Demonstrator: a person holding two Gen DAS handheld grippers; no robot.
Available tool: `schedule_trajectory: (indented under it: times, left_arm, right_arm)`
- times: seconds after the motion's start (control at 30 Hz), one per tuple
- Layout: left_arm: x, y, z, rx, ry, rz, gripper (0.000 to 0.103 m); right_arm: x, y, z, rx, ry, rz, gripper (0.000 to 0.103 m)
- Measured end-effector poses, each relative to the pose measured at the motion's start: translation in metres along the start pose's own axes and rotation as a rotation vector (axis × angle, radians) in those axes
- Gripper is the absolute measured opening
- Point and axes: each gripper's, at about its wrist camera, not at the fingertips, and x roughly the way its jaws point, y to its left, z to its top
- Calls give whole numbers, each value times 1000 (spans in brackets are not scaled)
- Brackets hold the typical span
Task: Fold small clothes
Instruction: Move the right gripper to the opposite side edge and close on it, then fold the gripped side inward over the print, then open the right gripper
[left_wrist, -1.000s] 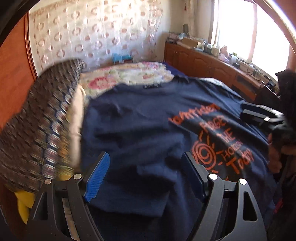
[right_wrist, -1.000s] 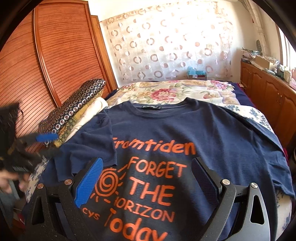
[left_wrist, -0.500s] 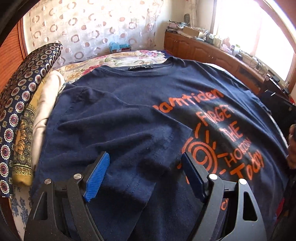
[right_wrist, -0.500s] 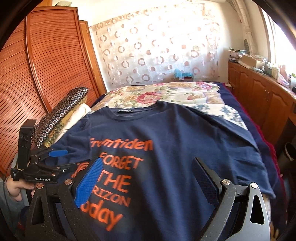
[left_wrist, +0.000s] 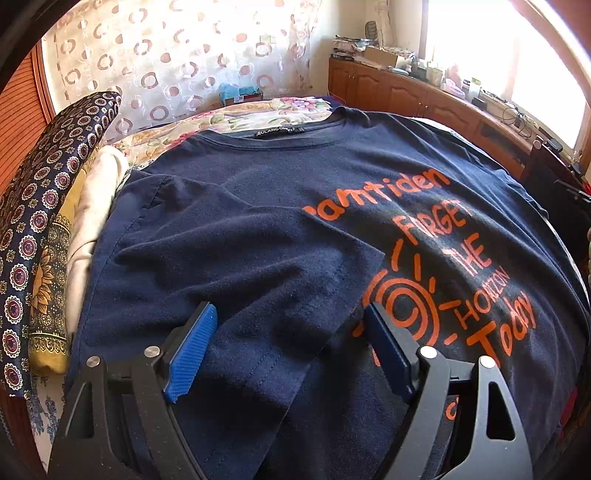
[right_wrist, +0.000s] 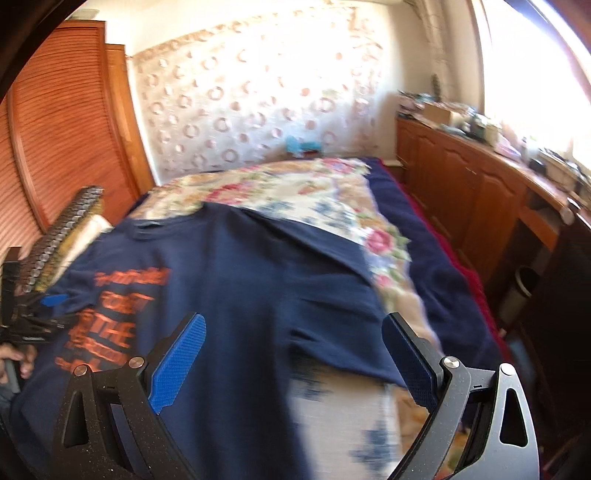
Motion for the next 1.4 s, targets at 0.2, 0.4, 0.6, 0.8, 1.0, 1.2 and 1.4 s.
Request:
schedule_trajectory:
  times: [0.2, 0.4, 0.6, 0.8, 1.0, 1.2, 1.4]
  left_arm:
    - [-1, 1, -1, 0, 0, 0, 83]
    - [1, 1, 1, -2, 1, 4, 83]
    - [1, 2, 1, -3, 2, 3, 83]
    - [2, 2, 1, -7, 2, 4, 83]
    - [1, 2, 1, -9, 2, 5, 83]
    - [-1, 2, 2, -22, 9, 14, 84]
    - [-26, -2, 1, -53, -65, -22, 84]
  right_arm:
    - [28, -36, -3, 76, 91, -14, 92]
    - [44, -45, 10, 90, 145, 25, 89]
    - [48, -58, 10, 89, 220, 65, 69]
    - [48, -65, 15, 100, 210, 127, 37]
    - [34, -58, 23, -1, 148, -33, 3]
    - [7, -34, 44, -78, 19, -47, 0]
    - [3, -28, 42, -85, 7, -2, 0]
